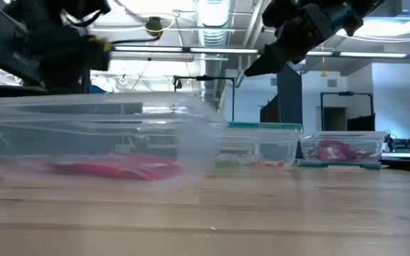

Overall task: Sort candy
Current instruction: Close the top left transparent bin

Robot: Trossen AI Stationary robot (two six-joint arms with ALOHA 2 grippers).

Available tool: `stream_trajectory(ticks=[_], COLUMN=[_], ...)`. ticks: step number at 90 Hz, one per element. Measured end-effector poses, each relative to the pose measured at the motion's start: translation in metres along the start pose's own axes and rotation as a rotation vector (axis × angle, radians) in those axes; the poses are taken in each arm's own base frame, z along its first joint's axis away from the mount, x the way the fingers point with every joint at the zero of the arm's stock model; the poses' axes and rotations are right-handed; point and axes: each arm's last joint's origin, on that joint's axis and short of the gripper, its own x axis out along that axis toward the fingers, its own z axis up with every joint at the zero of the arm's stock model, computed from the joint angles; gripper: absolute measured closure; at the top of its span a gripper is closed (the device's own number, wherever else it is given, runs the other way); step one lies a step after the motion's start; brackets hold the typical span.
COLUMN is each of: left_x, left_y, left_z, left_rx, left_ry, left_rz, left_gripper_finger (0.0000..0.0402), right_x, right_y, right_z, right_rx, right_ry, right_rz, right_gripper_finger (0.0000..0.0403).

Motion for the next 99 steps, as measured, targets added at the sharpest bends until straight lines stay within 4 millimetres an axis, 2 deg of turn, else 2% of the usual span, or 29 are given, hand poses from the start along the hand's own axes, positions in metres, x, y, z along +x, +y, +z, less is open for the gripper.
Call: stream_trajectory(ticks=[9,16,21,31,40,62,73,87,99], left_x=[0.021,0.034,0.037,0.028,0.015,-0.005,-0.013,-0.009,-0.001], left_y=[-0.011,-0.019,-0.021,-0.022,-0.02,-0.029,-0.026,-0.023,-0.004], left_z=[0.014,0.023,0.025,0.032,0.037,0.056,0.053,0.052,0.047], left_rx=[0.017,0.047,0.076,0.122,0.164,0.197,0.188,0.264,0.285], left_ry=[-0.079,-0.022,0.095,0.32,0.421,0.32,0.349,0.346,0.336], left_rz=[-0.058,-0.067,-0.011,0.2,0.38,0.353,0.384,0.433,0.602], left_gripper_finger=[0.0322,0.0322,0.0322,0.0322,0.0322,0.0322,0.0322,0.0322,0.0322], right_x=[0.0,0.0,-0.001,-0.001,-0.001,-0.001,-0.001,-0.001,-0.001], right_y=[-0.002,-0.002,-0.002,-0.003,-0.005,-0.004,-0.004,-0.004,-0.004], right_z=[0.0,-0.001,-0.003,-0.007,-0.007,-0.008,-0.009,-0.009,-0.009], right_rx=[0.003,0.007,0.01,0.013,0.016,0.018,0.019,0.019,0.02], right_ry=[-0.001,0.011,0.029,0.061,0.066,0.075,0.081,0.081,0.085], right_rz=[-0.007,-0.009,-0.007,-0.004,-0.008,-0.005,-0.004,-0.004,-0.003], right_gripper_finger=[0.0173,0.0173,0.0173,0.0173,0.0173,0.0173,0.0173,0.0173,0.0173])
